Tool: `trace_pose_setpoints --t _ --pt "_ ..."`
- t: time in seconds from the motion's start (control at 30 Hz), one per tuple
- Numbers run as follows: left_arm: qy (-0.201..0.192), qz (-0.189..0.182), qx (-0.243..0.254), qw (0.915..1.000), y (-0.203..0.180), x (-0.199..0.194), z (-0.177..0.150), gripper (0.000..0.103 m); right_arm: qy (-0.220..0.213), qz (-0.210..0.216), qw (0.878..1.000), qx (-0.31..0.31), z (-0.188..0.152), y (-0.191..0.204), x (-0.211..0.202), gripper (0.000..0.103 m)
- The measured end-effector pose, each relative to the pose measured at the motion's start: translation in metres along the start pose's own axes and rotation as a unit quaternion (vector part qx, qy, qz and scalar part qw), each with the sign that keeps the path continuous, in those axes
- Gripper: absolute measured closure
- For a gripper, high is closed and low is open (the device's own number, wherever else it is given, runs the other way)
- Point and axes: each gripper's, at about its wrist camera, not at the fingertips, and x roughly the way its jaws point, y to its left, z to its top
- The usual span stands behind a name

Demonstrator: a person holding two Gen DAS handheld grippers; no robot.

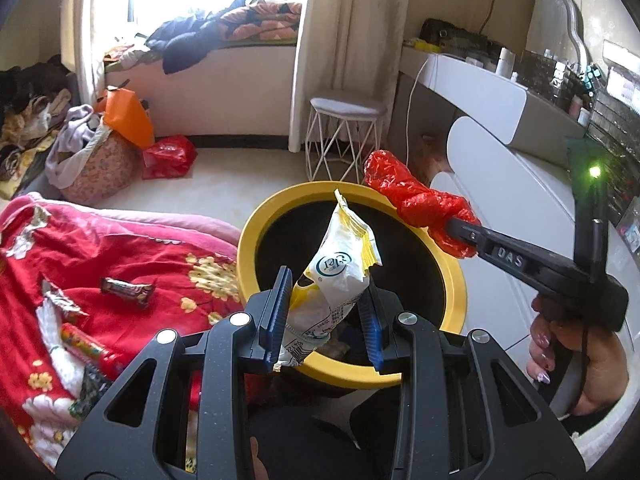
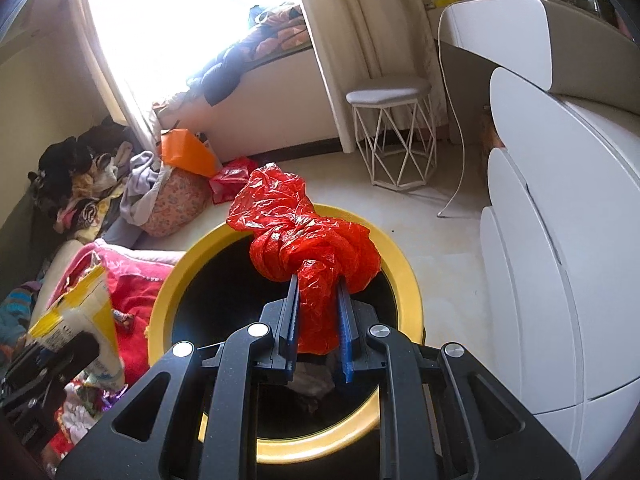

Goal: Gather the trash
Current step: 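Carry the yellow packet with the left tool while the right tool carries the red bag over the bin, then open the left tool to drop the packet while the right tool drops the red bag into the bin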

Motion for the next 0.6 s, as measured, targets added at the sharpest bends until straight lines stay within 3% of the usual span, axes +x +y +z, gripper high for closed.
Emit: trace_pose_setpoints --t 0.33,0.6 --pt "0.028 -0.005 -0.008 0.9996 0.000 0.030 0.008 0.076 0.025 0.010 1.000 0.009 -0.004 -0.006 0.012 0.085" --pt "0.028 -0.004 -0.021 0.9994 0.000 0.037 0.009 0.076 0.039 0.024 0.999 0.014 -0.003 -0.007 0.017 0.085"
